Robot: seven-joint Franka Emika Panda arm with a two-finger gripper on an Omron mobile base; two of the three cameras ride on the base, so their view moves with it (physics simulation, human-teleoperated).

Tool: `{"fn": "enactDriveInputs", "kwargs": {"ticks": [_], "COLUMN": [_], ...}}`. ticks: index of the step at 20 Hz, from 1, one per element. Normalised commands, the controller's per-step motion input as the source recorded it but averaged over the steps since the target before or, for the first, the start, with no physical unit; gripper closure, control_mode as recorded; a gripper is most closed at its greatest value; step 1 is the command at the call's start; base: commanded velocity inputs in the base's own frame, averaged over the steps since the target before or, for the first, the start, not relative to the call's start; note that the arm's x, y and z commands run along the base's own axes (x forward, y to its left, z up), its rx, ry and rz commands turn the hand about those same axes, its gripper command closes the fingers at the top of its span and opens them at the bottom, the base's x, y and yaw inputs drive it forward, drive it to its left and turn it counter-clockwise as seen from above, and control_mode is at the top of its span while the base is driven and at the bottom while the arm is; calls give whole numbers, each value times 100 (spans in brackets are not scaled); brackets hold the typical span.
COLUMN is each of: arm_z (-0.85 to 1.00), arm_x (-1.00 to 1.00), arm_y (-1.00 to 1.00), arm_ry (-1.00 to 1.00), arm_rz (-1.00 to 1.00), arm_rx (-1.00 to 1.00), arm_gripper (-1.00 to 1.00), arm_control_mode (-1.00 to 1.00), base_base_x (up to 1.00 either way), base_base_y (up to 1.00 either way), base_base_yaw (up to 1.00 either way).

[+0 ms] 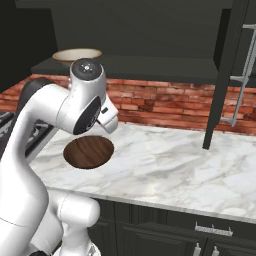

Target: Open the cabinet. Pick the bowls from the counter and place them in the cabinet. Then close the cabinet.

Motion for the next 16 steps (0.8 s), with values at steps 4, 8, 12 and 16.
{"fn": "enactDriveInputs", "kwargs": {"ticks": [4, 8, 12, 16], "arm_z": [-38, -30, -37, -37], "arm_x": [-7, -4, 0, 0], "arm_y": [0, 0, 0, 0], "arm_ry": [8, 6, 9, 7], "arm_rz": [4, 1, 2, 3], "arm_rx": [-5, -4, -3, -3], "arm_gripper": [-100, -100, -100, -100], "arm_control_mode": [-100, -100, -100, -100], "base_base_x": [0, 0, 0, 0], "base_base_y": [0, 0, 0, 0], "base_base_yaw": [0, 0, 0, 0]}}
